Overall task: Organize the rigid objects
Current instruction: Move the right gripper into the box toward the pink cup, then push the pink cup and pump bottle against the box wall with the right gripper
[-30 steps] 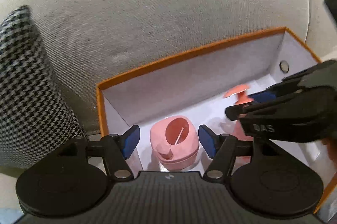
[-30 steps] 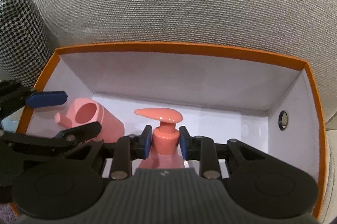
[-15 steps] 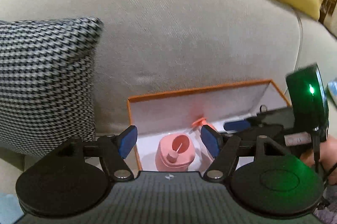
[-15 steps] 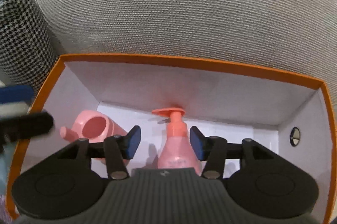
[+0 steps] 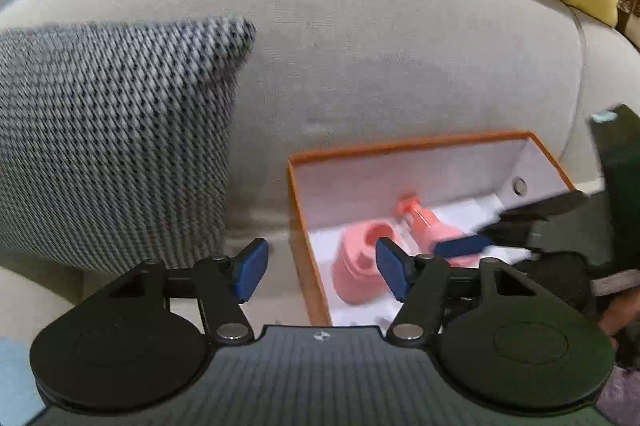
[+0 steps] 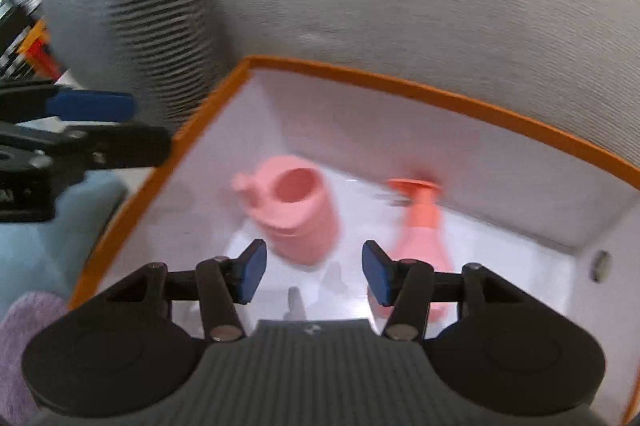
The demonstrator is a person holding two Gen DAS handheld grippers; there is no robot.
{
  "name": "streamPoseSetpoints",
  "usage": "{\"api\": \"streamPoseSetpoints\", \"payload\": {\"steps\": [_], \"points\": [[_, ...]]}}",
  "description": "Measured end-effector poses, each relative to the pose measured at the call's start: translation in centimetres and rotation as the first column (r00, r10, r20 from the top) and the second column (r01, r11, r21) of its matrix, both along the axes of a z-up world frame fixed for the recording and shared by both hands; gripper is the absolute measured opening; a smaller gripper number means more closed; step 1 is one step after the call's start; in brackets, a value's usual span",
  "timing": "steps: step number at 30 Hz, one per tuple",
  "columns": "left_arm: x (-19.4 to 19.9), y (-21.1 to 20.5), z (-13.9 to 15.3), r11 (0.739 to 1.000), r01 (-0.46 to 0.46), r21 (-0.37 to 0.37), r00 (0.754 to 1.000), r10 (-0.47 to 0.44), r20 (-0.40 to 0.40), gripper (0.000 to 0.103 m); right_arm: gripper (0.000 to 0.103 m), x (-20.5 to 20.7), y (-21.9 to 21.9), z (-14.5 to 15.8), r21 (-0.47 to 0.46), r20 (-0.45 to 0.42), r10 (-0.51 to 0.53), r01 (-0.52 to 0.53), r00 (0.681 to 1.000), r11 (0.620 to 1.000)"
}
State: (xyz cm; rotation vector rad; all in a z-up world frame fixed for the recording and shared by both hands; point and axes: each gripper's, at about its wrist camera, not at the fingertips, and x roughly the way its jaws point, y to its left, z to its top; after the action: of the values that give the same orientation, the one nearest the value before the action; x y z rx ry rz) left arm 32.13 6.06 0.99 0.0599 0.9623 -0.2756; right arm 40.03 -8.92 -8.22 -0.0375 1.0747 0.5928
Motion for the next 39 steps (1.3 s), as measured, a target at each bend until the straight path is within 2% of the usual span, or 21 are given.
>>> {"api": "streamPoseSetpoints", "payload": {"steps": [4, 6, 8, 12, 15, 17, 20, 21, 23, 26, 29, 32, 36, 39], "points": [[-0.3, 0.4, -1.1, 1.000, 0.002, -0.025, 0.999, -0.004, -0.052, 0.054, 0.054, 1.2, 0.9, -1.0, -0.039, 0.011, 0.022, -0.022, 1.000, 0.999], [-0.5, 0.6, -1.6, 0.999, 0.002, -0.044, 0.998, -0.005, -0.061, 0.048, 0.054, 1.8, 1.0, -1.3, -0.024, 0.005, 0.032, -0.032, 0.999, 0.999], [-0.5, 0.7, -1.8, 0.998, 0.004, -0.070, 0.998, -0.009, -0.069, 0.042, 0.049, 2.4, 1.2, -1.2, -0.006, 0.009, 0.029, -0.029, 1.000, 1.000], [-0.4, 1.0, -2.1, 0.997, -0.011, -0.080, 0.998, 0.006, -0.064, 0.034, 0.049, 3.6, 1.4, -1.3, 0.004, 0.025, 0.013, -0.013, 1.000, 1.000], [-0.5, 2.1, -1.5, 0.996, -0.026, -0.082, 0.998, 0.021, -0.060, 0.032, 0.051, 4.5, 1.5, -1.7, 0.026, 0.035, 0.005, -0.006, 0.999, 1.000], [-0.4, 3.3, -0.6, 0.996, -0.040, -0.083, 0.998, 0.035, -0.060, 0.032, 0.062, 5.2, 1.5, -2.1, 0.030, 0.050, -0.004, 0.003, 0.999, 1.000], [-0.4, 4.3, -0.3, 0.994, -0.055, -0.093, 0.997, 0.049, -0.060, 0.032, 0.068, 6.3, 1.6, -3.3, 0.061, 0.054, -0.015, 0.012, 0.998, 0.998], [-0.4, 4.8, -0.1, 0.993, -0.058, -0.098, 0.997, 0.052, -0.062, 0.032, 0.068, 6.6, 1.5, -3.6, 0.074, 0.050, -0.016, 0.012, 0.999, 0.997], [-0.3, 5.4, -0.1, 0.991, -0.062, -0.118, 0.996, 0.054, -0.073, 0.032, 0.061, 6.9, 1.4, -4.1, 0.104, 0.033, -0.006, 0.003, 0.999, 0.995], [-0.7, 6.2, 0.1, 0.989, -0.060, -0.136, 0.996, 0.050, -0.077, 0.032, 0.060, 6.8, 1.4, -4.0, 0.102, 0.020, 0.018, -0.020, 1.000, 0.995], [0.0, 6.3, -0.5, 0.989, -0.048, -0.142, 0.996, 0.037, -0.080, 0.032, 0.060, 6.7, 1.4, -3.3, 0.110, -0.037, 0.030, -0.026, 0.999, 0.994], [0.3, 6.3, -0.6, 0.988, -0.049, -0.144, 0.996, 0.038, -0.079, 0.031, 0.060, 7.1, 1.0, -3.1, 0.121, -0.162, -0.008, 0.028, 0.987, 0.992], [0.9, 5.7, -0.6, 0.987, -0.050, -0.152, 0.996, 0.037, -0.086, 0.032, 0.061, 9.1, -0.8, -4.3, 0.220, -0.243, -0.118, 0.173, 0.963, 0.960], [1.2, 4.8, -0.8, 0.988, -0.051, -0.145, 0.995, 0.038, -0.087, 0.032, 0.061, 10.4, -1.2, -5.0, 0.246, -0.268, -0.190, 0.257, 0.945, 0.935]]}}
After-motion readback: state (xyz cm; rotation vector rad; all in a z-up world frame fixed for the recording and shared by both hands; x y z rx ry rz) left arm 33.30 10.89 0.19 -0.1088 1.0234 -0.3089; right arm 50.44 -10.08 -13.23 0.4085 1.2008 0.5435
